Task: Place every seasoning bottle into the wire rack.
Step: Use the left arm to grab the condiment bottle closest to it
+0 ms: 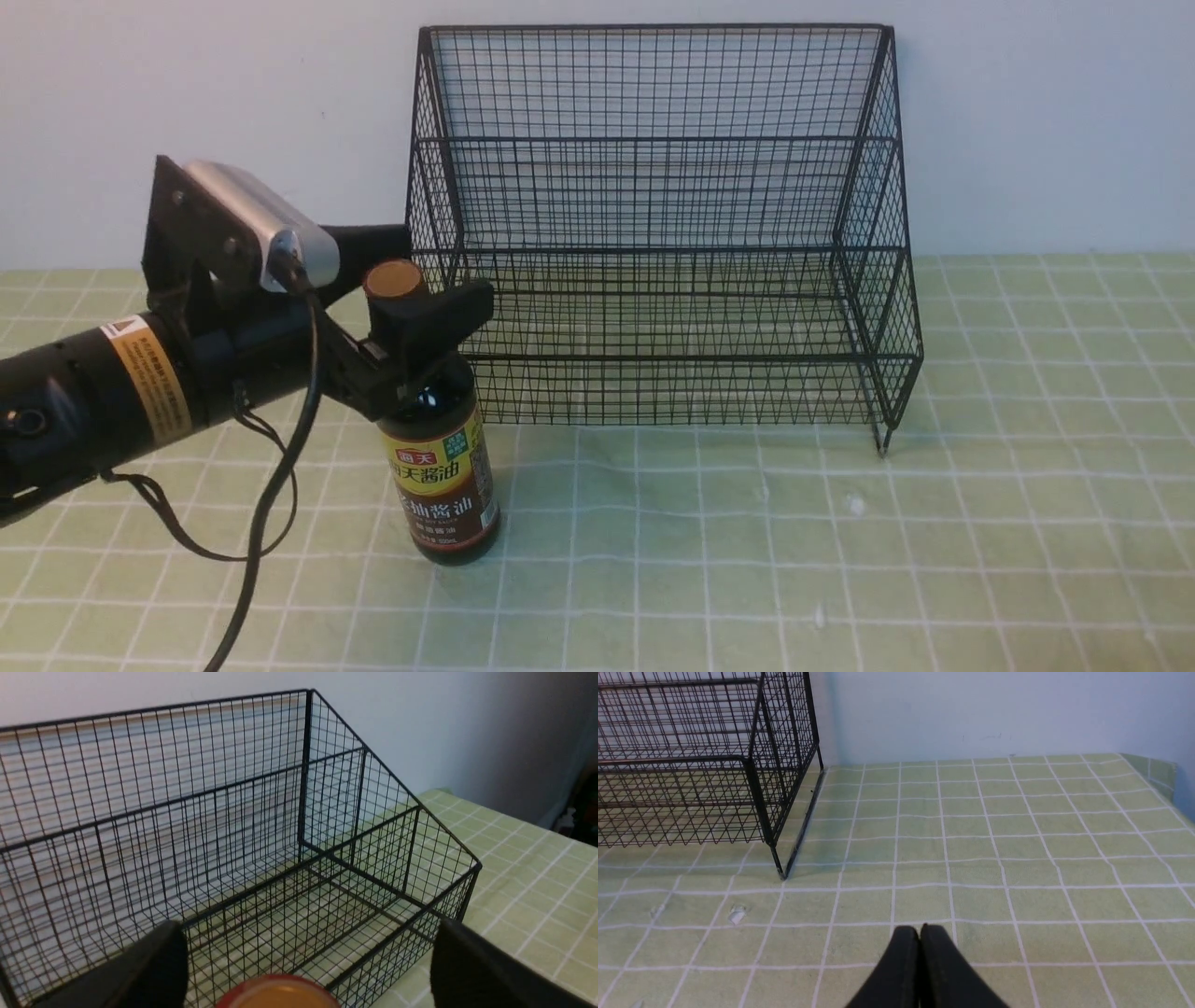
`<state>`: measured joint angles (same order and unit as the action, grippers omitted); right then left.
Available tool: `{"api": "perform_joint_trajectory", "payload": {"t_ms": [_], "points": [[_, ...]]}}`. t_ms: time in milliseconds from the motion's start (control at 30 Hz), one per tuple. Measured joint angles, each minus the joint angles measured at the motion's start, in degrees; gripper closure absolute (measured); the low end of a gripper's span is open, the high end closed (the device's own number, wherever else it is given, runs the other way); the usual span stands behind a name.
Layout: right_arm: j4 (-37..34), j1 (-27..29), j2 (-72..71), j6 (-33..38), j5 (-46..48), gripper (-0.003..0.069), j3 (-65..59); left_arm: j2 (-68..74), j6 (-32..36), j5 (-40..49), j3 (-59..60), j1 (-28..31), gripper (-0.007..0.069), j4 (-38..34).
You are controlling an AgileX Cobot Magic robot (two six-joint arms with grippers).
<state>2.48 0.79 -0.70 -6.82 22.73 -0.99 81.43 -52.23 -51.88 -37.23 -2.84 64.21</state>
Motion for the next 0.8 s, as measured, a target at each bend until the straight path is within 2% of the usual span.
{"api": "perform_joint_trajectory", "payload": {"t_ms": [167,300,333,367,400,433,567,800], "points": [[0.0,0.0,0.0,0.0,0.0,0.0673,0.0,3.5,0.0,0.0,-0.1,0.0,-0.0002,0.0],[0.0,0.0,0.0,0.0,0.0,0.0673,0.0,5.1,0.0,0.0,-0.1,0.0,0.0089,0.0],[0.0,0.0,0.0,0.0,0.0,0.0673,0.0,5.6,0.0,-0.2,-0.1,0.0,0.0169,0.0],[0.0,0.0,0.0,0.0,0.0,0.0673,0.0,5.6,0.0,-0.4,-0.1,0.0,0.0193,0.0],[0.0,0.0,0.0,0.0,0.0,0.0673,0.0,5.7,0.0,-1.5,-0.1,0.0,0.0307,0.0],[0.0,0.0,0.0,0.0,0.0,0.0673,0.0,5.7,0.8,-1.6,-0.1,0.0,0.0357,0.2],[0.0,0.0,0.0,0.0,0.0,0.0673,0.0,5.6,0.8,-2.1,-0.7,0.1,0.0368,0.8],[0.0,0.0,0.0,0.0,0.0,0.0673,0.0,0.2,-8.8,-1.3,-5.2,0.0,0.0368,5.5]]}}
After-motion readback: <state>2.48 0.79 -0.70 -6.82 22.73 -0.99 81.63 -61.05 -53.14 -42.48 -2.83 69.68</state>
